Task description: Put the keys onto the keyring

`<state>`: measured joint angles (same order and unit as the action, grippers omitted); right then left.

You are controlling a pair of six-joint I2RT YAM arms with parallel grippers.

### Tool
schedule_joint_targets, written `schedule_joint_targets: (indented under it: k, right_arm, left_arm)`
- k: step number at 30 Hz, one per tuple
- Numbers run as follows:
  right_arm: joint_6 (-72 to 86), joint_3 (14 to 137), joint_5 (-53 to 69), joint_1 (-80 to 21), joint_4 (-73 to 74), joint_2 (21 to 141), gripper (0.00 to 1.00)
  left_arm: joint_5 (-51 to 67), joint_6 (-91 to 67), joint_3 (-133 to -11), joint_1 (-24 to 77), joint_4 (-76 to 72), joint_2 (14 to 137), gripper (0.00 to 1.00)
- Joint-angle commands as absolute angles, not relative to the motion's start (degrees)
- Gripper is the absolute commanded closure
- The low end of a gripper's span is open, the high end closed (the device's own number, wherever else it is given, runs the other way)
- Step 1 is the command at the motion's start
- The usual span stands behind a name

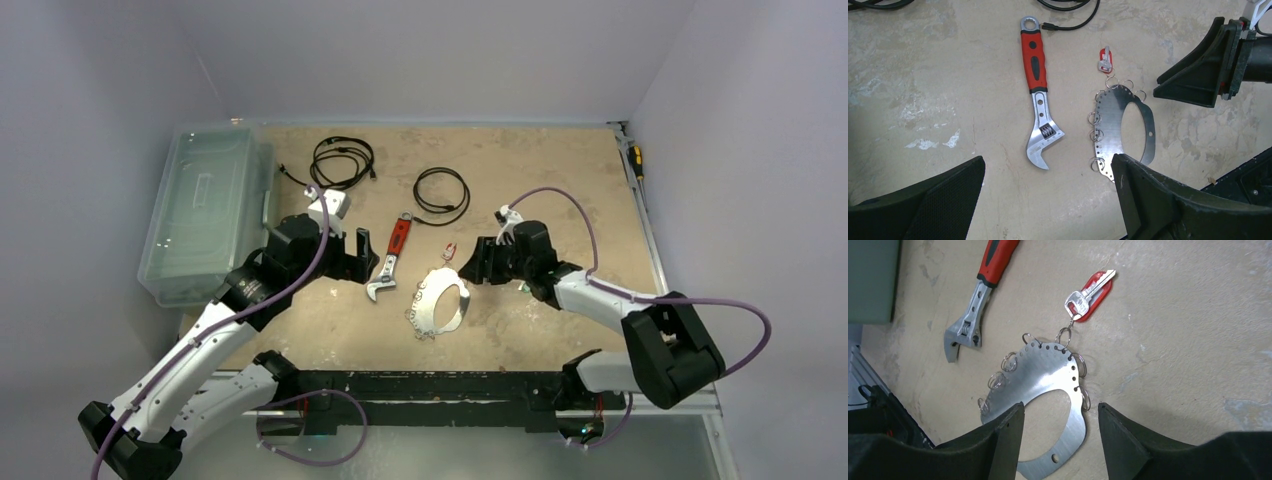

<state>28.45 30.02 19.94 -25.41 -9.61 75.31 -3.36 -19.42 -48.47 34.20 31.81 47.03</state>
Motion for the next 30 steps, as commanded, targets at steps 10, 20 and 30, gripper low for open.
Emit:
schedule_joint_targets:
  k: [10, 20, 30]
  right_arm:
    - [27.72, 29.71, 13.06, -29.95, -13.70, 79.71, 0.43]
    - [28.11, 29.21, 12.57, -30.03, -14.47, 81.54, 0.56]
    - [28.56, 29.18, 11.85, -30.06, -14.38, 82.00, 0.66]
  left_arm:
    - [-3.39, -18.50, -48.44, 34.06, 30.30, 45.64, 0.03]
    - [-3.44, -18.54, -48.47, 34.10, 30.15, 45.62, 0.03]
    - [-3.91, -18.73, -48.42, 34.10, 30.27, 45.24, 0.03]
